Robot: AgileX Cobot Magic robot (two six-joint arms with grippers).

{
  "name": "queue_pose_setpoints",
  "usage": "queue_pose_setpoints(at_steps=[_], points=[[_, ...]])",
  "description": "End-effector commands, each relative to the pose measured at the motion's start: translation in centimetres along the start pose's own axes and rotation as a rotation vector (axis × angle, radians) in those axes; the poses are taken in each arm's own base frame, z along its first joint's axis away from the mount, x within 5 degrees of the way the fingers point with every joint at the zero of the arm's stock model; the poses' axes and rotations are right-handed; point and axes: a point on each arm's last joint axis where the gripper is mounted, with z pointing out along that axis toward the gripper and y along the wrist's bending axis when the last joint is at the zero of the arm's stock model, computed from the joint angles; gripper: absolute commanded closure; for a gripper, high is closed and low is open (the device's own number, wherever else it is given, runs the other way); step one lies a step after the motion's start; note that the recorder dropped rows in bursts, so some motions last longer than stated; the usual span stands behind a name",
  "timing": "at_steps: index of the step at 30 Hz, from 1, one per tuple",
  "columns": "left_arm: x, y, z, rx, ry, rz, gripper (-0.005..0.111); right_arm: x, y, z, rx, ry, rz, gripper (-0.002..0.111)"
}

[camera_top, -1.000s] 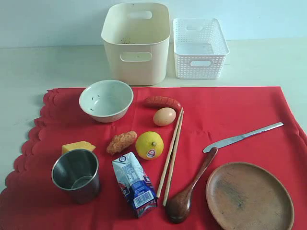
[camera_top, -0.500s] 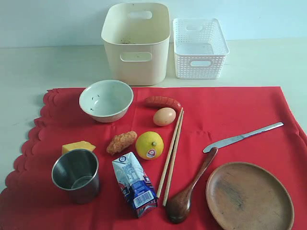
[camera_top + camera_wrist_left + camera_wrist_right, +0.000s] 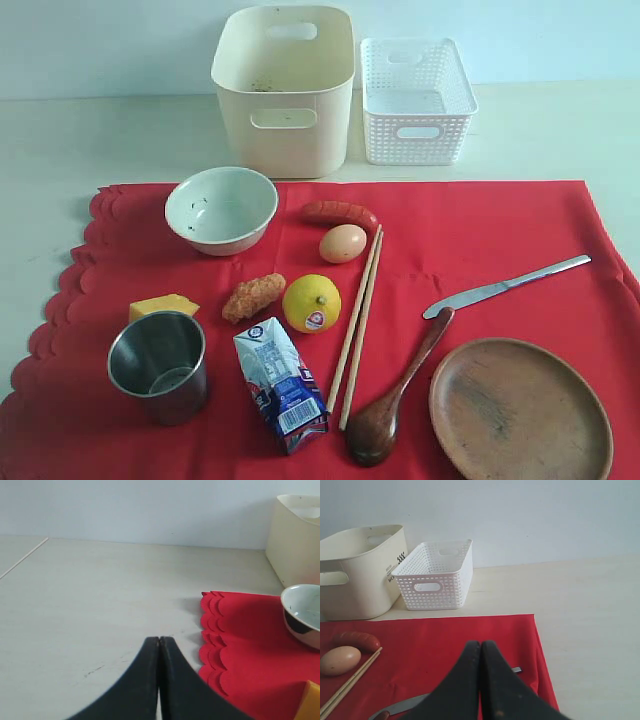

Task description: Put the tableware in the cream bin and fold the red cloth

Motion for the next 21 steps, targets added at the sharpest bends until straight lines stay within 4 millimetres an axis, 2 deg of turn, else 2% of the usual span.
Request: queue_pose_setpoints(at_steps=[1, 9, 21], points=[[0.1, 0.0, 0.0, 0.006, -0.006, -0.005, 0.106, 0.1, 0.0, 0.0, -0.003, -0.009, -0.002, 0.108], [0.1, 0.0, 0.0, 0.006, -0.006, -0.005, 0.106, -0.1, 0.0, 0.0, -0.003, -0.022, -0.007, 0.108], [0.1, 0.0, 0.0, 0.006, -0.006, -0.005, 0.106, -3.0, 0.3, -0.6, -0.031, -0.359, -0.009, 0.108]])
